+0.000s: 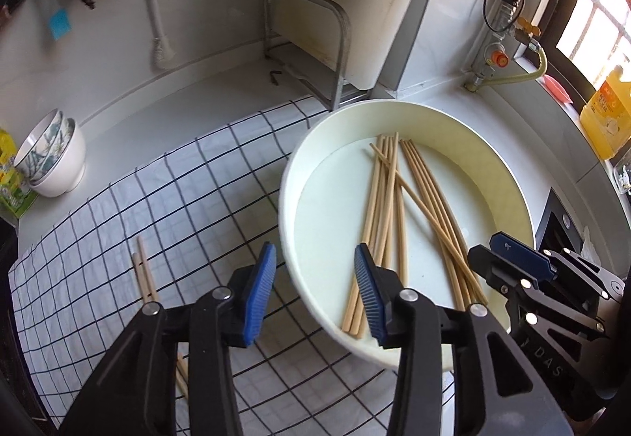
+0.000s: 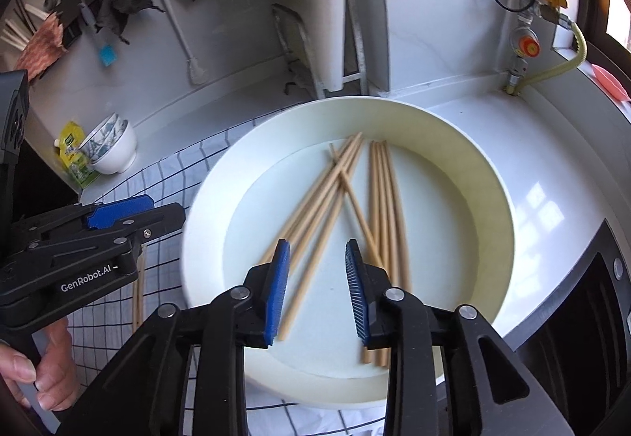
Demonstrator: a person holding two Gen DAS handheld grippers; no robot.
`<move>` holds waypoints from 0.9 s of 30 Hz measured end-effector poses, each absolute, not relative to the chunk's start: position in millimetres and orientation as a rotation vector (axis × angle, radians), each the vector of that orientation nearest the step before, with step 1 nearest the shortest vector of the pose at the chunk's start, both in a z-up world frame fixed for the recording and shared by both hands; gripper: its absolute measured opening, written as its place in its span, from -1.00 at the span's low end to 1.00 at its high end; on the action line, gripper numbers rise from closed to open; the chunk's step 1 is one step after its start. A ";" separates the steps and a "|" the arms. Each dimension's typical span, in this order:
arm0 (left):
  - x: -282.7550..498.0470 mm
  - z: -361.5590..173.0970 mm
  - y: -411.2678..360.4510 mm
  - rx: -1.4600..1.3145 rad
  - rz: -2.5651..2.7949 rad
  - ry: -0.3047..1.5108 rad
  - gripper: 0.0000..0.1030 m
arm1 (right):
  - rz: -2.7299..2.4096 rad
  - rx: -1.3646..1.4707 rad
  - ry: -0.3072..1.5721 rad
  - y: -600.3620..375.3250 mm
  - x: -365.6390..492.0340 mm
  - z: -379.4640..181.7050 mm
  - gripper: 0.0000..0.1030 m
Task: Organize utensils
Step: 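Move both open tools back over the last chopsticks on the cloth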
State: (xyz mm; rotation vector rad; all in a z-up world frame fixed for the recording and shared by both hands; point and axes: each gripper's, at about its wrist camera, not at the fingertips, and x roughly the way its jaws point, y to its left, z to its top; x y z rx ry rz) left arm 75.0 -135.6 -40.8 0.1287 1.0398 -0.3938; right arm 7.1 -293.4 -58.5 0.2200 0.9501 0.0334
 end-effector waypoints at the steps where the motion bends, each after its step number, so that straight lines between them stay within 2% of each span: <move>1: 73.5 -39.8 -129.6 0.122 -0.387 1.037 -0.13 | 0.042 0.213 0.950 -287.7 6.6 -57.6 -0.45; 18: 52.9 -48.6 18.3 0.001 -0.155 1.048 0.16 | 0.225 0.105 0.985 -171.9 8.2 -56.6 -0.24; 27: 42.6 -68.2 85.5 -0.048 -0.051 1.072 0.30 | 0.314 0.068 1.037 -107.8 8.5 -84.1 -0.19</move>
